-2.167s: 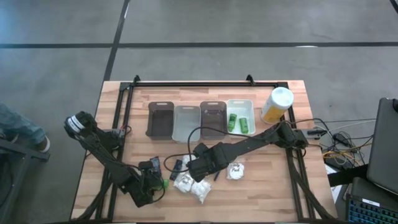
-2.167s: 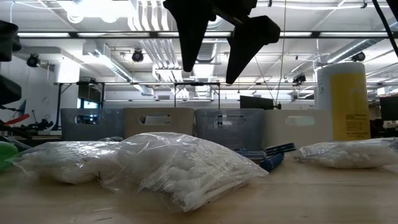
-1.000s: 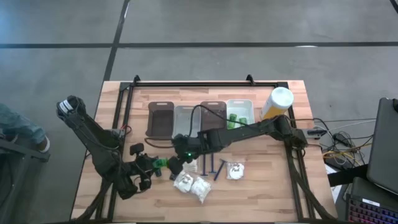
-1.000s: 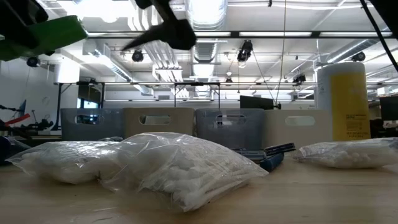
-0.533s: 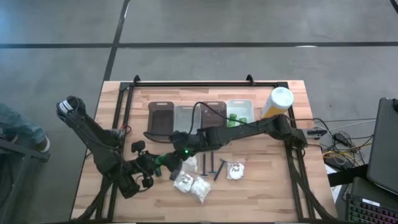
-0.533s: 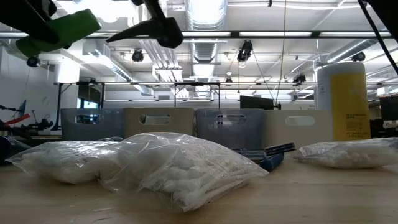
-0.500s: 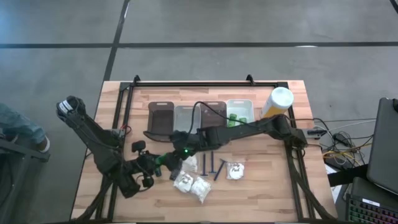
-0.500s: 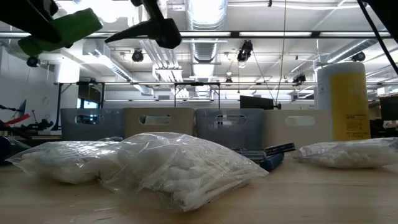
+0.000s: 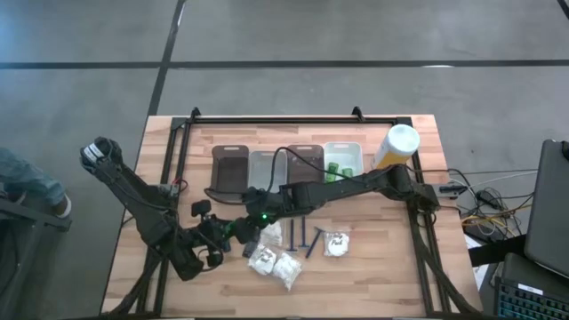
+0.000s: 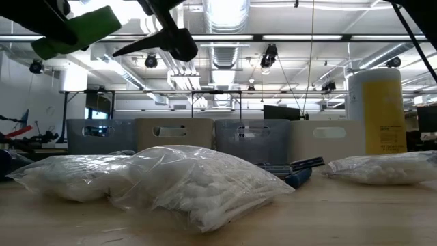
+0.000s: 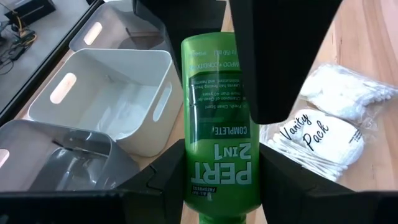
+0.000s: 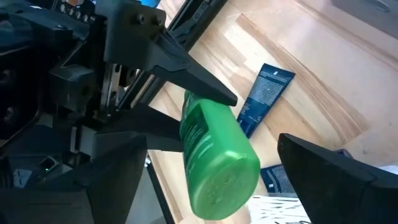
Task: Pick & Place Travel size toiletries
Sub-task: Put the green shampoo into the white bin, then put the blue shave cream into the left black bin
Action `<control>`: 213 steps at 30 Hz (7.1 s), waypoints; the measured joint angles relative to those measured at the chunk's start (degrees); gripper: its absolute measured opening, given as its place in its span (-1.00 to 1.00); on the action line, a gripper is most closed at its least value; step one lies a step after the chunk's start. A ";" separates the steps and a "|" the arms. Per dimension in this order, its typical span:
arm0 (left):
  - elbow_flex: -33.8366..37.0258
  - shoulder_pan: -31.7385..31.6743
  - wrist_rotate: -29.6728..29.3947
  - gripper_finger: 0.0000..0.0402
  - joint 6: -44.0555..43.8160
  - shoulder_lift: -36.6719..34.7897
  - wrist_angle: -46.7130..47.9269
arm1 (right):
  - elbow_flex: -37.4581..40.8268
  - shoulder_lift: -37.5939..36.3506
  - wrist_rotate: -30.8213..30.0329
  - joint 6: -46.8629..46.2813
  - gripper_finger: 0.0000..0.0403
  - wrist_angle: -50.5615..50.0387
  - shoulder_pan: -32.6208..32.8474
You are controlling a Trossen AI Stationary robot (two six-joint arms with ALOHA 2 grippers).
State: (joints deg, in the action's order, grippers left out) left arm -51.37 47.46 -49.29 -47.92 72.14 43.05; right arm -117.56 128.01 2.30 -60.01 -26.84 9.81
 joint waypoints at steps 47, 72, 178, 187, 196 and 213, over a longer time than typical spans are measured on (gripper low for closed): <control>0.10 0.95 10.88 0.63 -21.75 -0.11 10.65 | -0.04 -6.56 -26.69 -5.28 -0.45 -30.87 4.17; 2.08 2.10 9.24 0.60 -27.84 -0.22 10.96 | 37.37 -34.66 -39.63 -34.63 -0.46 -54.53 -5.31; 26.40 -1.86 38.17 0.58 -12.37 -25.87 -16.96 | 28.74 -36.96 -34.80 -1.47 0.81 -33.58 -2.22; 25.04 -1.86 37.32 0.54 -5.51 -25.79 -16.98 | 28.74 -36.96 -34.60 -2.27 0.81 -32.47 -2.19; 21.81 -1.86 37.70 0.44 34.48 -22.97 -17.07 | 28.74 -36.96 -33.81 0.67 0.81 -32.34 -2.19; 19.91 -1.92 24.27 0.45 56.06 -12.73 -17.57 | 28.74 -36.96 -33.13 0.70 0.81 -32.51 -2.19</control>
State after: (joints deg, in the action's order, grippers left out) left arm -31.46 45.54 -25.02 8.14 59.41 25.47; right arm -88.82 91.05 -30.83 -59.31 -59.35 7.62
